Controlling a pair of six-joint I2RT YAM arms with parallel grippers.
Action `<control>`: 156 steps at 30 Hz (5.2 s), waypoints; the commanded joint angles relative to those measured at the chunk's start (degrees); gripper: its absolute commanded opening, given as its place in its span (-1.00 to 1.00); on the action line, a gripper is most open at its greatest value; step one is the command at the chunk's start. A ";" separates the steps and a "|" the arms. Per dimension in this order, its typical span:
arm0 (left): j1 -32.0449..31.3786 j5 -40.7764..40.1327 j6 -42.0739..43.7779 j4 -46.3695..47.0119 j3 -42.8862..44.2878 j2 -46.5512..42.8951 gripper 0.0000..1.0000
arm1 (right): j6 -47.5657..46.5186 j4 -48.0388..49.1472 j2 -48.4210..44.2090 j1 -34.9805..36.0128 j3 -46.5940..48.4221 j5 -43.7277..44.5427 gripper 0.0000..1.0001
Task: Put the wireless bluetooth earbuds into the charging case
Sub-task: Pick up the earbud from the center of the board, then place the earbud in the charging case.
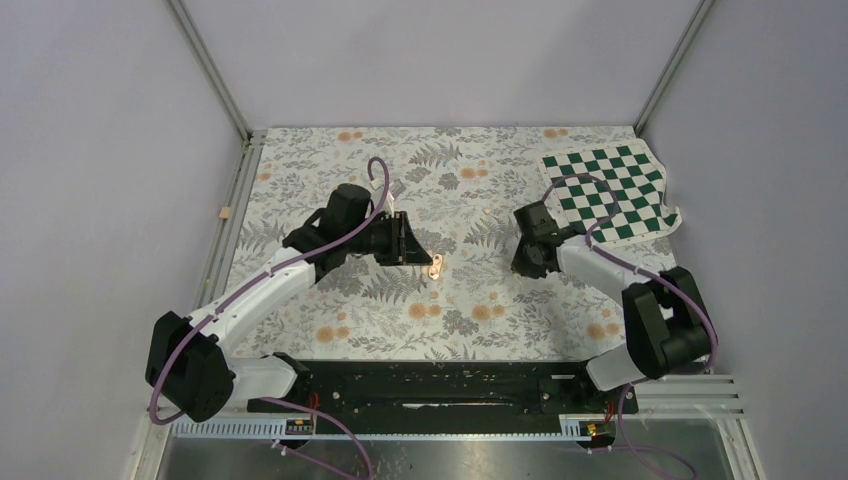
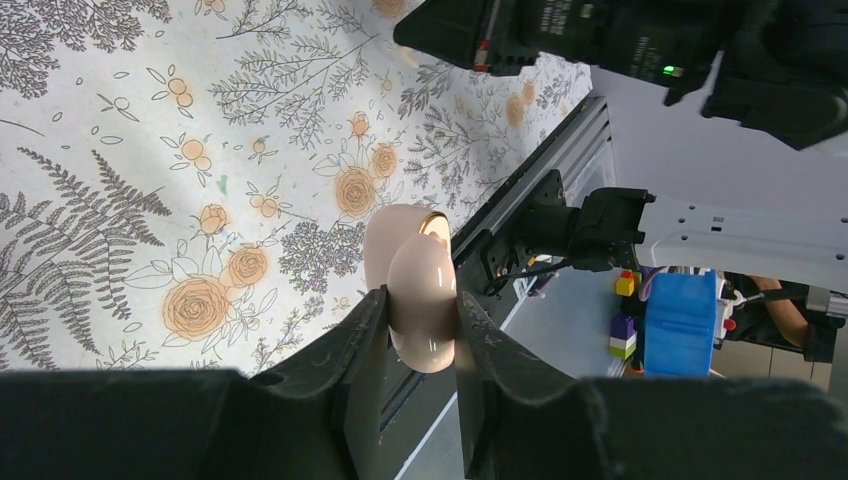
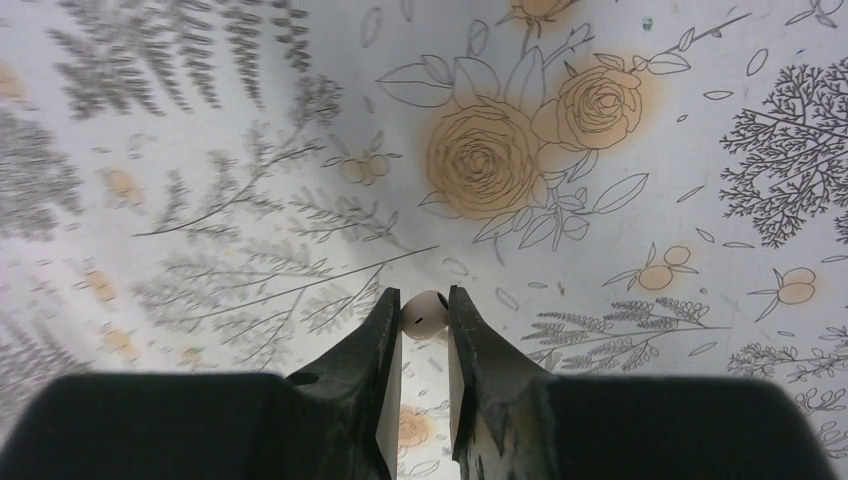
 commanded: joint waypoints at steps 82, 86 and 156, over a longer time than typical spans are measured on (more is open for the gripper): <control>2.49 10.00 -22.10 13.30 5.70 9.42 -0.69 | 11.94 57.15 -20.17 8.12 -14.06 -28.48 -0.76; 2.56 10.29 -22.84 14.18 5.37 9.57 -0.69 | 11.60 57.16 -20.80 8.15 -14.54 -27.63 -0.77; 2.59 3.28 -31.04 17.36 1.19 6.56 -0.67 | 19.73 65.99 -26.46 12.81 -18.20 -18.51 -0.83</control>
